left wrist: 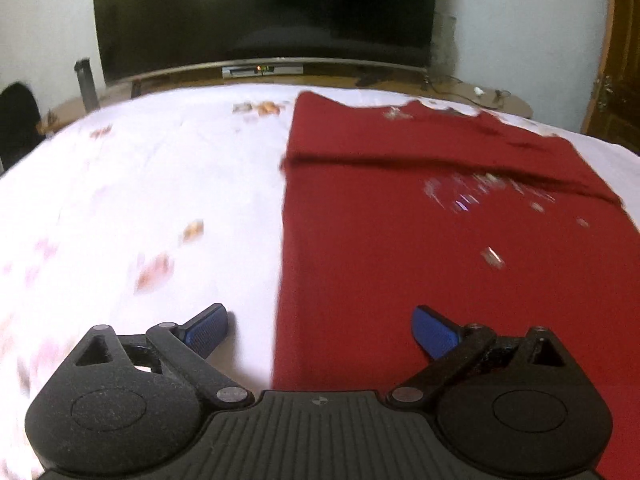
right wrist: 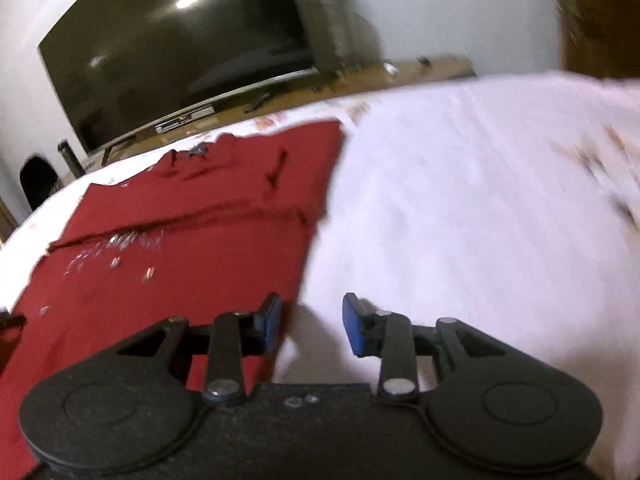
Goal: Fold small clothes
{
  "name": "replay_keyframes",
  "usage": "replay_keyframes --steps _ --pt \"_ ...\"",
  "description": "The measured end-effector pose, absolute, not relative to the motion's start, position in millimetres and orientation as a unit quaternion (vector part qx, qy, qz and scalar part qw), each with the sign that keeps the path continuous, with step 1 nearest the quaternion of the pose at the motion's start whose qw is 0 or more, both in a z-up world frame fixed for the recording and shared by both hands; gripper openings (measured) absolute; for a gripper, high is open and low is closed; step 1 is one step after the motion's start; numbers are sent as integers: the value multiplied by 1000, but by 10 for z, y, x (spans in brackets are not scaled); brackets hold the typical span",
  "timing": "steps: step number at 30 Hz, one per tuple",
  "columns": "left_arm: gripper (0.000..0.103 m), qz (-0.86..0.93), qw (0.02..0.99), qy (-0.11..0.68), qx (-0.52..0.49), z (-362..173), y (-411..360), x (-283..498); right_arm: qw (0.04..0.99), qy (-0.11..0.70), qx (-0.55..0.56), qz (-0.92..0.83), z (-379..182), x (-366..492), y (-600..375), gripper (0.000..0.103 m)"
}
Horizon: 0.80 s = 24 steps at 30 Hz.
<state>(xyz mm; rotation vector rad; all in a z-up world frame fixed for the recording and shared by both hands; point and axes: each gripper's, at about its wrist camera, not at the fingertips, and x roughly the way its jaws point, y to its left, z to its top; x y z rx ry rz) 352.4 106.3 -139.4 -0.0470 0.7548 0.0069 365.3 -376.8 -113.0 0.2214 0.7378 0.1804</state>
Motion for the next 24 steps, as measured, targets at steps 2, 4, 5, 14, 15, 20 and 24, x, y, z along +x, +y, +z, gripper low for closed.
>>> replay_keyframes --steps 2,4,5,14,15,20,24 --pt "91 -12 928 371 -42 -1391 1058 3292 916 367 132 88 -1111 3393 -3860 33" --pt "90 -28 927 372 -47 -1404 1054 3116 908 375 165 92 -1115 3158 -3913 35" --pt "89 -38 927 371 -45 -1408 1061 3045 902 380 181 94 -1121 3043 -3930 36" --pt "70 -107 912 378 -116 -1373 1340 2317 863 400 298 85 -1191 2079 -3830 36" --pt "70 -112 910 377 -130 -1381 1377 2234 861 403 299 87 -1192 2001 -3797 36" --pt "69 -129 899 377 -182 -1432 1554 1954 854 413 301 101 -1197 1690 -3556 36" --pt "69 -143 890 383 -202 -1468 1626 1855 850 407 319 98 -1194 1590 -3478 37"
